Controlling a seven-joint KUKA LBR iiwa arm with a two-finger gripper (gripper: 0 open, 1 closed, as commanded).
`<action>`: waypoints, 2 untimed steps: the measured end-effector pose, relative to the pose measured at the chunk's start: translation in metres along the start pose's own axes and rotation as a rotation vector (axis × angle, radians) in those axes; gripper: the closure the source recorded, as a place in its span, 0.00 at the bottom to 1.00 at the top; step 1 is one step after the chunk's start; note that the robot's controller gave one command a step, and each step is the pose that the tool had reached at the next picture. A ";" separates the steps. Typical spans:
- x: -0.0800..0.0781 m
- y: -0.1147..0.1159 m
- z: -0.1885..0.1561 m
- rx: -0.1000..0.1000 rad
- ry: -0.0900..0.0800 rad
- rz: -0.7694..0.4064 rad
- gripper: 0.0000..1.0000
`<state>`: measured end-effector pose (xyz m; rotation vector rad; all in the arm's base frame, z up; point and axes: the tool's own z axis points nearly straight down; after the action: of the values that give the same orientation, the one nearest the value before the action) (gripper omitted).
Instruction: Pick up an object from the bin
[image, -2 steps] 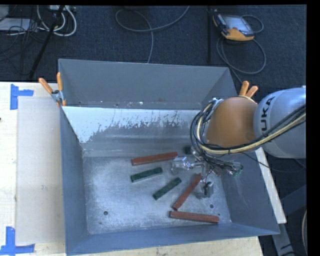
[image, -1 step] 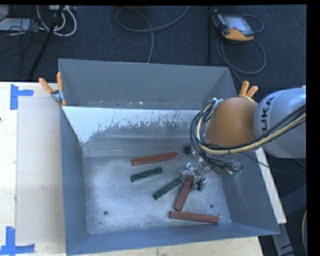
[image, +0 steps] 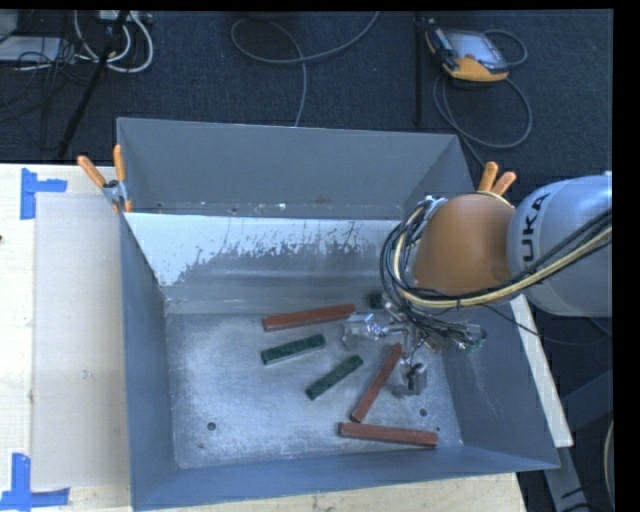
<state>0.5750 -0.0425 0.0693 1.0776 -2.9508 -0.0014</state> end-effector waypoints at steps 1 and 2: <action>-0.049 -0.006 -0.001 0.002 -0.004 0.003 0.00; -0.071 0.068 -0.066 0.001 -0.006 -0.137 0.00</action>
Offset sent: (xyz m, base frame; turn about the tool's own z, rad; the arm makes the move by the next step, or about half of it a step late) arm 0.0388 0.0247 0.0007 0.0054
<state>0.5854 0.0554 0.1352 1.2796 -2.8759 -0.0036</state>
